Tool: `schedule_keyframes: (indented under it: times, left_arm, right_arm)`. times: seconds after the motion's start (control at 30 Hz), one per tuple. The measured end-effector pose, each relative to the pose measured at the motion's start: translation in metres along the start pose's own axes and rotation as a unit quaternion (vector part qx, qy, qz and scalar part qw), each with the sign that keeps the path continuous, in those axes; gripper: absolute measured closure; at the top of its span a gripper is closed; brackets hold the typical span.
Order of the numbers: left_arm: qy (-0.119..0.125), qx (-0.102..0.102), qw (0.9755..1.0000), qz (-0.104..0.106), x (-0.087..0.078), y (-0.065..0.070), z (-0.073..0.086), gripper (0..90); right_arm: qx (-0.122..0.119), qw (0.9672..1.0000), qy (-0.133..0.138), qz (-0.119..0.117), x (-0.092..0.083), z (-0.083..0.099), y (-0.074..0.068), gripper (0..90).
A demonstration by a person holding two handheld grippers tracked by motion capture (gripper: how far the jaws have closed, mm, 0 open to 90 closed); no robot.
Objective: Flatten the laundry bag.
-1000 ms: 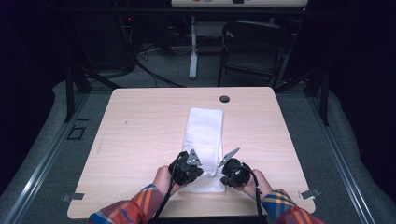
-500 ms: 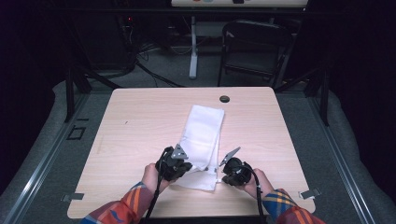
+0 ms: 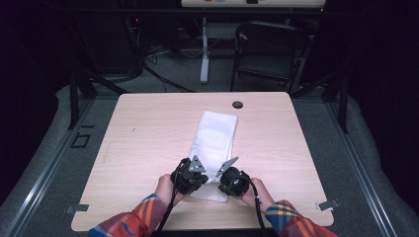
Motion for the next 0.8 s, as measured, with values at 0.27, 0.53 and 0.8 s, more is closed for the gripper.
schedule_keyframes:
  times: [0.27,0.53,0.8]
  left_arm:
    - [0.009,-0.010,0.9997,-0.021,-0.009,-0.014,0.002,87.9]
    - [0.016,-0.018,0.9991,-0.035,-0.016,-0.023,0.004,88.0]
    - [0.016,-0.025,0.9985,-0.046,-0.024,-0.031,0.010,88.0]
  right_arm:
    - [-0.003,0.9996,-0.027,0.007,-0.006,0.007,0.008,90.0]
    - [0.008,0.9989,-0.046,0.009,-0.012,0.016,0.016,90.0]
    - [0.014,0.9977,-0.065,0.016,-0.017,0.022,0.021,90.0]
Point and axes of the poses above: each handheld gripper's, and its own axes: x roughly forward along the jaws, z roughly out of its underside, y roughly to its right, the point moved 8 cm from there along x, roughly forward along the jaws, and after that the axes turned 1 degree about z, right-handed, at the moved point
